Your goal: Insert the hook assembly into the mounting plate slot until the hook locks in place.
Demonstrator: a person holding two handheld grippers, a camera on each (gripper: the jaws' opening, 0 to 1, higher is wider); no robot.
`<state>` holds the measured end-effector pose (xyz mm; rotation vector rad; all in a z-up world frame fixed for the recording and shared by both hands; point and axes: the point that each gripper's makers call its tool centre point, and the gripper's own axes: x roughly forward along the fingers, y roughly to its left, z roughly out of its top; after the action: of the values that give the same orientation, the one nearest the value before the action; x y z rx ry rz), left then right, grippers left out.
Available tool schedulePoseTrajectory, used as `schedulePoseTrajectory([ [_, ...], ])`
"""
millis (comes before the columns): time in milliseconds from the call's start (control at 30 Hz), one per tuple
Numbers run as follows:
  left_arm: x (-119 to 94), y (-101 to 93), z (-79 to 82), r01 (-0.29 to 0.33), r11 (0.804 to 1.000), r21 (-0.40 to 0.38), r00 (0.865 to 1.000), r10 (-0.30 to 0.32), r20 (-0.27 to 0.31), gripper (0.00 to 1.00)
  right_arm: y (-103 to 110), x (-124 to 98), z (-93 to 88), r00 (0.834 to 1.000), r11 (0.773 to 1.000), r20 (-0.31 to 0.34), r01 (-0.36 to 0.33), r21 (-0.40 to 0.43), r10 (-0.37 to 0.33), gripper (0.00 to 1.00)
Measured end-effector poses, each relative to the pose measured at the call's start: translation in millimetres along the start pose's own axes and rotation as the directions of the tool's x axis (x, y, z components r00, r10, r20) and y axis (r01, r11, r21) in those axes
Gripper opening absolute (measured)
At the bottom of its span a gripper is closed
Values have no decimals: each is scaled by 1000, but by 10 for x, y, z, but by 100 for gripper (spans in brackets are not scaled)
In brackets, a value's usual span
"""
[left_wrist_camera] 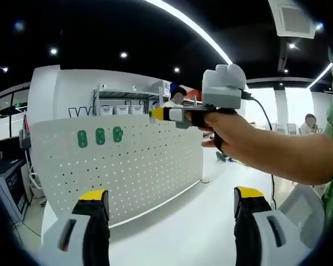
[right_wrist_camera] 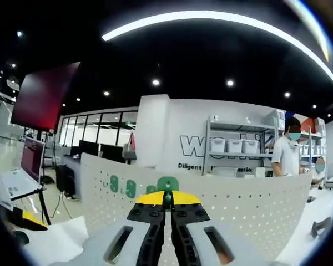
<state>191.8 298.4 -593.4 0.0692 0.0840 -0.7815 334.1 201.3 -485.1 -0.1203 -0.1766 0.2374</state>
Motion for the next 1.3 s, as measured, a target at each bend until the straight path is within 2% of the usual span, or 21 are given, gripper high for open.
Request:
schedulePoseTrajectory([
  [167,4,58,-54,1,1000,-11,1000,-1,-3,95,-59,128,-55,1000,1000,2,29,-12,-29,0],
  [567,21,118,-158,4,1000,-13,1000,-5,-24,95,-113,365,-152,998,998,5,66,23,-66,0],
  [933,62,138,-176,12,1000,-20,1000,-12,-18,95,-121,581,-257,997,996,-7,78,43,-77,0],
  [1133,40,194,-114,13,1000,-20,1000,-13,11,96,-137,640,-324,996,995,-16,87,48,-86,0],
  [1300,1,256,0,12,1000,-18,998,-10,61,96,-179,658,-358,995,994,-20,98,48,-97,0],
])
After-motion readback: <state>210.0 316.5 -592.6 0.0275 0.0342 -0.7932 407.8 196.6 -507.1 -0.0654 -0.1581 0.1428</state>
